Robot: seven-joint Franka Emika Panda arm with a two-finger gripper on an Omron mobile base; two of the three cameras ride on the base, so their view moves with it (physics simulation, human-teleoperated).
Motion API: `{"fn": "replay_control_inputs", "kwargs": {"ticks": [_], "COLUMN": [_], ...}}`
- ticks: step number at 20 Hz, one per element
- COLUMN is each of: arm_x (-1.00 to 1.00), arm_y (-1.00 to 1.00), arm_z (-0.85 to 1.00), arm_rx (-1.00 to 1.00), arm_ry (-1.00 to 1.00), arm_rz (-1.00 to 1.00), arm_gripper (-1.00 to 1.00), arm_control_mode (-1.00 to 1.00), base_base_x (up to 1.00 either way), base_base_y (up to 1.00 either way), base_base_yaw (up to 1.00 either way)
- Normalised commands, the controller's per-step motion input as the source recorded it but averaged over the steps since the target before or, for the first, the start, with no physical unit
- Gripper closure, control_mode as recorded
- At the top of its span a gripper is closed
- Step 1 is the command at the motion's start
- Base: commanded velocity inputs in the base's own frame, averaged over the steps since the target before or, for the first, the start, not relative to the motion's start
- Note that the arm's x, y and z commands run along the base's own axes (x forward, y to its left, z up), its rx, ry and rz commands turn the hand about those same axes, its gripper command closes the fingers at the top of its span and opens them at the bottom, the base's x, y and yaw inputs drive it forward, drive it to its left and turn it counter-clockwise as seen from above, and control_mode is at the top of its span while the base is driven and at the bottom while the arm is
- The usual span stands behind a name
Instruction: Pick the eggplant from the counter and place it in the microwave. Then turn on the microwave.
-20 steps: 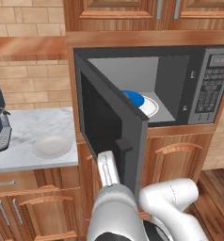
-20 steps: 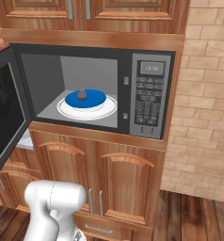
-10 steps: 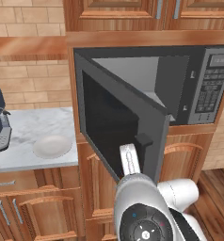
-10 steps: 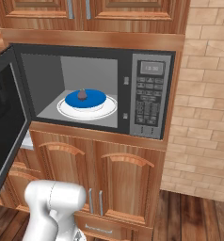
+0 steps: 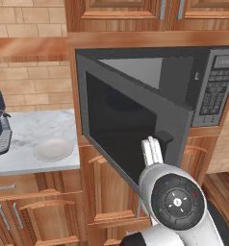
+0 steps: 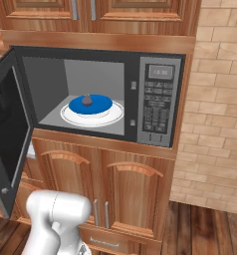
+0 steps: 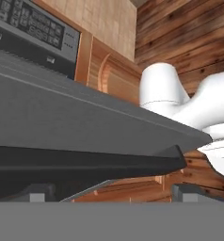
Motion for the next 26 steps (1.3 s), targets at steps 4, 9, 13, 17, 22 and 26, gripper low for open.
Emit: {"fn": "replay_control_inputs", "kwargs": {"ticks": [4, 9, 13, 17, 22, 26], "arm_x": [0.19, 0.25, 0.31, 0.33, 0.38, 0.41], "arm_y": [-0.38, -0.36, -0.34, -0.37, -0.35, -0.34], "arm_z": [0.00, 0.00, 0.00, 0.00, -0.01, -0.03], "arm_rx": [0.02, 0.02, 0.01, 0.01, 0.01, 0.00], "arm_ry": [0.03, 0.01, 0.02, 0.04, 0.04, 0.03], "arm_rz": [0.00, 0.00, 0.00, -0.01, -0.01, -0.01], "arm_gripper": [-1.00, -1.00, -1.00, -1.00, -1.00, -1.00], "arm_control_mode": [-1.00, -1.00, -1.00, -1.00, -1.00, -1.00], "base_base_x": [0.00, 0.00, 0.00, 0.00, 0.00, 0.00], "base_base_y": [0.00, 0.00, 0.00, 0.00, 0.00, 0.00], "base_base_yaw": [0.00, 0.00, 0.00, 0.00, 0.00, 0.00]}}
